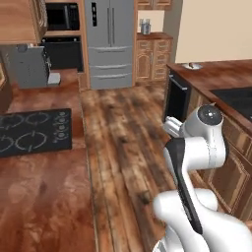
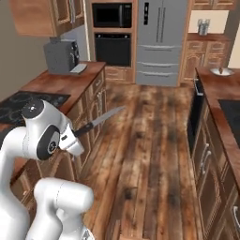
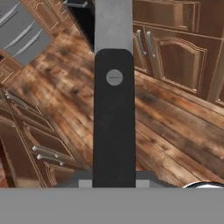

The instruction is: Pick up the knife from the drawer and place it on the cutting board. Then place the meat from the plate to the cutting board.

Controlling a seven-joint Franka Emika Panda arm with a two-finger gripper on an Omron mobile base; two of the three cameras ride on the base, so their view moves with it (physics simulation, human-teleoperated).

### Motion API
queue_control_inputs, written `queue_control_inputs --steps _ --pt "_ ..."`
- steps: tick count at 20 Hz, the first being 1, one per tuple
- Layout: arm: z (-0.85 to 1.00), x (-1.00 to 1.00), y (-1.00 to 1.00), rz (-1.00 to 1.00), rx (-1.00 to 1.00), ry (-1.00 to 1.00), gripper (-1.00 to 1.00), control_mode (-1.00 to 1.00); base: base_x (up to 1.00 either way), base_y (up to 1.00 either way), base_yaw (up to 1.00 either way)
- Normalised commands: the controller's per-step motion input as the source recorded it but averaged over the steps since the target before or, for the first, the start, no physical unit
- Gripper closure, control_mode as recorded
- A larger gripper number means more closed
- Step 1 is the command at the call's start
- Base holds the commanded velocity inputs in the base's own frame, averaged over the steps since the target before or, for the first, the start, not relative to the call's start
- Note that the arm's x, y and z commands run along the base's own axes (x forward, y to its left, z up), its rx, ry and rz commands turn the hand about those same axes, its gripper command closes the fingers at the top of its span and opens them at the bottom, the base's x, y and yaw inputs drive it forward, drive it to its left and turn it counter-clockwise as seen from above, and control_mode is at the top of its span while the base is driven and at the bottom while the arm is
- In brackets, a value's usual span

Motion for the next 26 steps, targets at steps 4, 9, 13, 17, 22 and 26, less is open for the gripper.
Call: queue_control_inputs --steps 4,9,13,17,22,26 --pt "0.0 0.0 0.0 0.0 0.0 0.0 1.0 1.0 0.92 0.79 -0.09" --pt "0.0 0.0 0.0 0.0 0.0 0.0 1.0 1.0 1.0 0.24 -0.05" --pt "0.0 0.0 0.0 0.0 0.0 0.0 1.0 1.0 0.99 -0.28 0.0" --pt "0.0 0.0 0.0 0.0 0.0 0.0 1.0 1.0 0.91 -0.51 0.0" --pt "0.0 0.0 0.0 0.0 0.0 0.0 1.0 1.0 0.97 -0.51 0.0" --pt "0.0 0.0 0.0 0.0 0.0 0.0 1.0 1.0 0.94 -0.57 0.0"
